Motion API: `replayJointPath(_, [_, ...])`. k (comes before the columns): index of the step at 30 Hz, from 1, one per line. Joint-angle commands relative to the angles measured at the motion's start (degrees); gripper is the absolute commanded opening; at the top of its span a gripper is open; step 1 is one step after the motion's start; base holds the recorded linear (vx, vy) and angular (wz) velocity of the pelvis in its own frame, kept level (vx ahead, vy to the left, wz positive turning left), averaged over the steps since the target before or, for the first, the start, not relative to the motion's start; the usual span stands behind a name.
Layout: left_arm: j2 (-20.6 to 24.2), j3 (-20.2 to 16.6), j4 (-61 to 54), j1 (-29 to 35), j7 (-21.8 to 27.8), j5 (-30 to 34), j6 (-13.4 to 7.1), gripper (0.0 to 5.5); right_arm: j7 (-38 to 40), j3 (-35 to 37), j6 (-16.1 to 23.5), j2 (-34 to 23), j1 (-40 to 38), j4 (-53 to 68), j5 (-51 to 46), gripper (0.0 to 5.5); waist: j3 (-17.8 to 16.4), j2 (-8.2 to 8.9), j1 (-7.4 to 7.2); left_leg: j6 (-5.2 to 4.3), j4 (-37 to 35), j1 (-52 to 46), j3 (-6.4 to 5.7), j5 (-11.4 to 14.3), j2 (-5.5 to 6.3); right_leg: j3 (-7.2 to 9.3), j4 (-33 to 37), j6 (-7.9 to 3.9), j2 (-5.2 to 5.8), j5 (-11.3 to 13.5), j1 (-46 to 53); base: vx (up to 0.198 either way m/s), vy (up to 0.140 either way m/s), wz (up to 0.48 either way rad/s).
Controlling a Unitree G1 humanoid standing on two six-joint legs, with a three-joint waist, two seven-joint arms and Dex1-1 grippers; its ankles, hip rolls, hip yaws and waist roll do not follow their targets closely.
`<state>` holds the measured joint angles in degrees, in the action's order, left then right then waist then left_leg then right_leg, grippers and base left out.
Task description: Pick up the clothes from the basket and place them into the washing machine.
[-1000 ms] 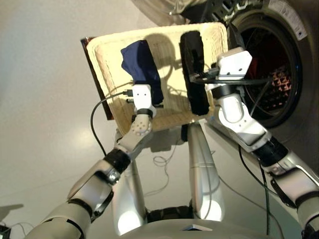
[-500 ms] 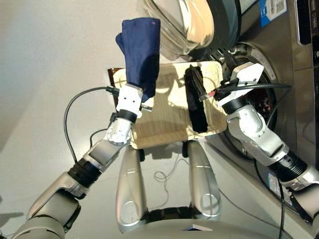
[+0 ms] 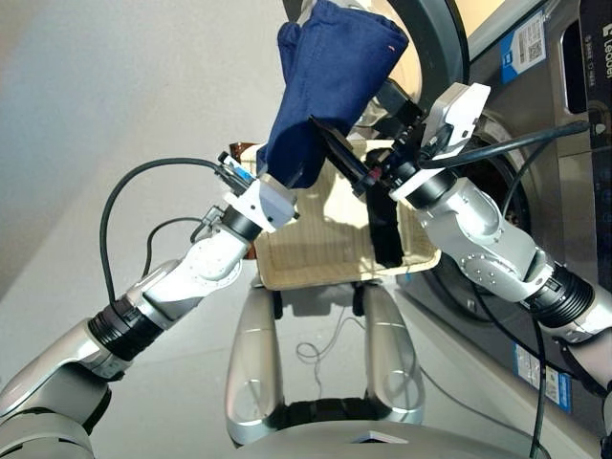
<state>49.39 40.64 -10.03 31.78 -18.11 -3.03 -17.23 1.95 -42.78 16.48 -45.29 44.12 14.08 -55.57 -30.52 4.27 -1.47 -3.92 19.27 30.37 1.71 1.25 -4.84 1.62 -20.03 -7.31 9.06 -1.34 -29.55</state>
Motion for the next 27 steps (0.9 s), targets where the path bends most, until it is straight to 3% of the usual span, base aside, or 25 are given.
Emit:
replayJointPath(1, [1.33,1.58,-10.29,5.12,-1.88,4.7,-4.94,0.0,-0.25,-0.08,2.04,-1.04,5.34,3.02,-0.71,5.5,2.11,-0.74,-0.4,-0.87,-1.32,-2.23,3.2,-1.19,2.83,-0.24,0.99,-0.69,-0.34,4.08,-1.31,0.0,0.0,0.0])
replayJointPath(10, [-0.38,3.37,-9.5,7.75,-3.61,5.93,-4.8,0.0,0.17,-0.7,2.17,-0.06,5.8,1.9,-1.44,5.5,1.47,-1.04,-0.08,-0.58,0.17,-1.07,3.34,-0.89,2.86,-0.86,0.21,-0.5,-0.19,4.09,-2.23,0.0,0.0,0.0])
replayJointPath(11, [-0.4,3.41,-9.47,7.79,-3.63,5.94,-4.8,0.0,0.17,-0.67,2.17,-0.07,5.78,1.91,-1.44,4.29,1.47,-1.05,-0.06,-0.58,0.18,-1.05,3.34,-0.89,2.86,-0.86,0.2,-0.5,-0.19,4.09,-2.24,0.0,0.0,0.0])
replayJointPath(12, [-0.76,3.47,-9.34,7.95,-3.7,6.22,-4.57,0.0,0.57,-0.32,2.32,0.26,5.45,1.67,-1.17,2.67,1.4,-1.1,-0.02,-0.51,0.32,-0.95,3.35,-0.88,2.9,-0.88,0.18,-0.45,-0.12,4.09,-2.27,0.0,0.0,0.0])
replayJointPath(14, [-0.92,3.49,-9.28,7.94,-3.82,6.37,-4.5,0.0,0.87,-0.01,2.5,0.52,5.21,1.64,-0.85,0.71,1.34,-1.12,-0.01,-0.47,0.49,-0.86,3.33,-0.85,2.92,-0.99,0.03,-0.45,-0.1,4.09,-2.4,0.0,0.0,0.0])
replayJointPath(15, [-1.15,3.43,-9.0,7.87,-3.98,6.44,-4.5,0.0,1.44,0.57,2.77,0.93,4.72,1.83,-0.03,0.0,1.26,-1.12,-0.01,-0.45,0.48,-0.75,3.23,-0.86,2.97,-1.1,0.13,-0.47,-0.04,4.08,-2.41,0.0,0.0,0.0])
replayJointPath(27, [-2.36,2.57,-7.08,5.71,-6.0,7.95,-3.87,0.0,6.19,6.46,5.35,4.31,-1.07,2.83,7.13,0.0,1.01,-1.16,-0.05,-0.11,1.35,0.08,3.22,-0.63,3.19,-1.17,-0.35,-0.46,0.04,3.84,-2.77,0.0,0.0,0.0])
